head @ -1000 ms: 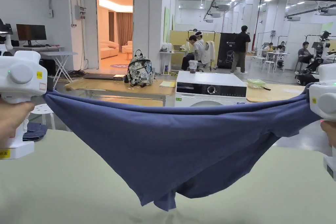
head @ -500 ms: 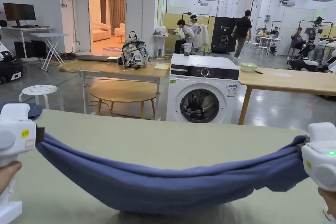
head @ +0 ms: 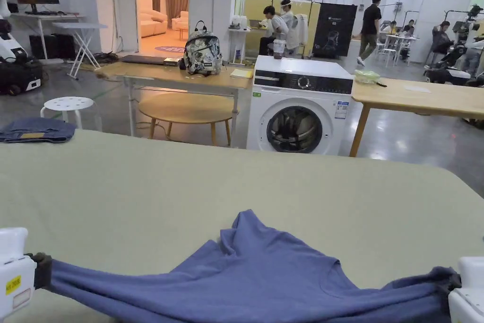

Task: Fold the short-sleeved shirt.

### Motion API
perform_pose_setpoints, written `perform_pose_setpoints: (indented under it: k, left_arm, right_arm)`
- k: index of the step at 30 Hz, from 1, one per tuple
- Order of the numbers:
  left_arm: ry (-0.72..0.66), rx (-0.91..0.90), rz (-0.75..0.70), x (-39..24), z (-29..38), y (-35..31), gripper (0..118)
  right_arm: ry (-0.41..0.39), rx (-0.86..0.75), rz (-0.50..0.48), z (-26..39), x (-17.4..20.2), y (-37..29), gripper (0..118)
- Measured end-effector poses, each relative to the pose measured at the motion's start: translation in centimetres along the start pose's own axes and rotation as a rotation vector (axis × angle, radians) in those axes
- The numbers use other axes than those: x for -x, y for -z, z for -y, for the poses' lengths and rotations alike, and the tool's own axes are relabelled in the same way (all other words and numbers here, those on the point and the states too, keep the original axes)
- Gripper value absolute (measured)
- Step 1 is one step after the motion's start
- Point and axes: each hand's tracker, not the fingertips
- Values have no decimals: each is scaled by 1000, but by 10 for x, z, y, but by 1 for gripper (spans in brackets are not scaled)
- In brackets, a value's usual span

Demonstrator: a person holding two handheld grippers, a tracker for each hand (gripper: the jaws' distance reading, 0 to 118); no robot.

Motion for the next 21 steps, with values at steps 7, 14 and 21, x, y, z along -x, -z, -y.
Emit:
perform_pose_setpoints:
  k: [7, 14, 21]
  left_arm:
    - [-5, 99, -7, -7, 35, -2, 0]
    - [11, 115, -98, -16, 45, 3, 15]
    - [80, 36, -136, -31, 46, -23, 48]
  right_arm:
    - [46, 91, -26, 46, 6, 17, 3]
    - [67, 100, -29, 51, 21, 1, 17]
    - [63, 21, -33, 45, 33, -3, 60]
